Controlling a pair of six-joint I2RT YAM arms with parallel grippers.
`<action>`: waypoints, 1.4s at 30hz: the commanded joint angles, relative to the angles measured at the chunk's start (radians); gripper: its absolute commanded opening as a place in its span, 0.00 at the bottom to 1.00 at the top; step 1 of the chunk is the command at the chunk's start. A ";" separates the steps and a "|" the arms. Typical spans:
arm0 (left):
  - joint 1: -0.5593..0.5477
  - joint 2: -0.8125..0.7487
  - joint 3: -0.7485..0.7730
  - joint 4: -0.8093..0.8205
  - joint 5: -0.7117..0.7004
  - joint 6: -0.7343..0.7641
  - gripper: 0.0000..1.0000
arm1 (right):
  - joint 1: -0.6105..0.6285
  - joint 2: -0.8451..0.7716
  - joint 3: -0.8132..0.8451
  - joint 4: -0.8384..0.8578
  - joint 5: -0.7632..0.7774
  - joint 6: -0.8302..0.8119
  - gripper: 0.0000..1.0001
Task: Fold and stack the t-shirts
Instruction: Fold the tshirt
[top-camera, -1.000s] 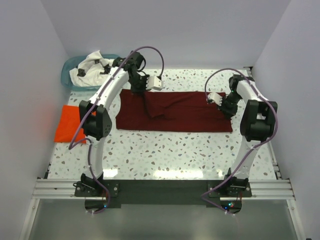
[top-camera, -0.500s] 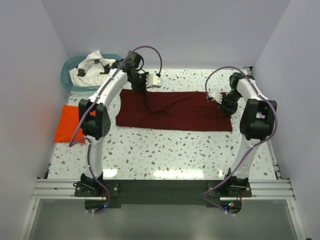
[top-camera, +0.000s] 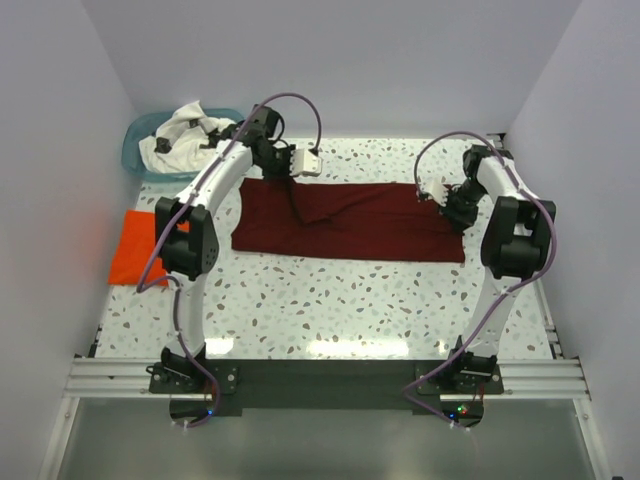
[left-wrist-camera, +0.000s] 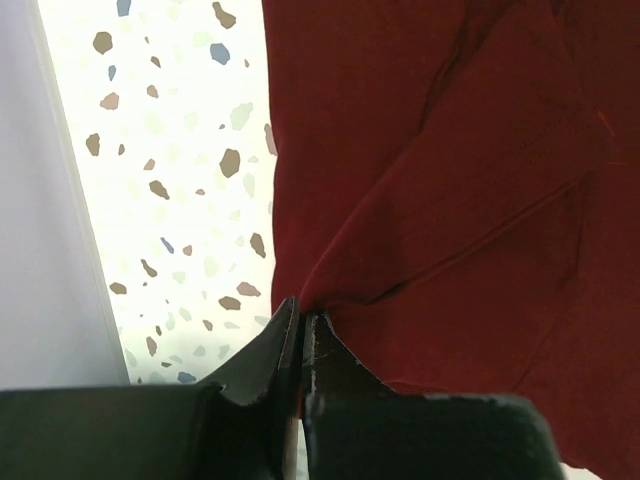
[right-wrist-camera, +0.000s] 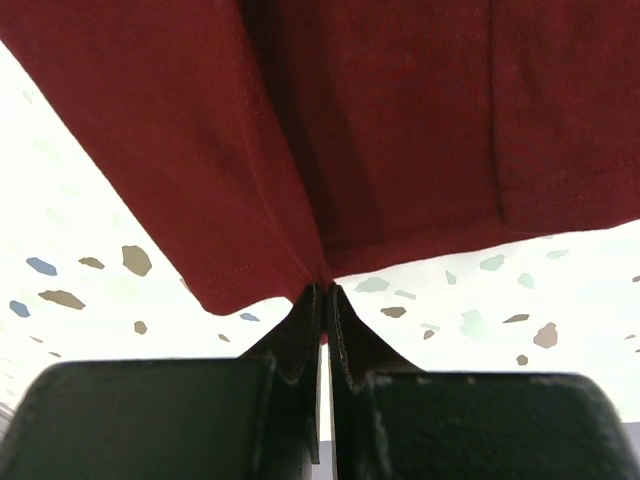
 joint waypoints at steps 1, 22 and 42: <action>0.035 -0.096 -0.030 0.036 0.059 0.044 0.00 | -0.013 -0.041 -0.005 -0.009 -0.036 -0.022 0.00; 0.049 -0.054 -0.042 0.096 0.071 0.039 0.00 | -0.013 0.011 0.039 0.035 -0.030 0.019 0.00; 0.068 0.045 0.051 0.159 -0.026 -0.182 0.31 | -0.004 0.031 0.096 0.066 -0.011 0.160 0.44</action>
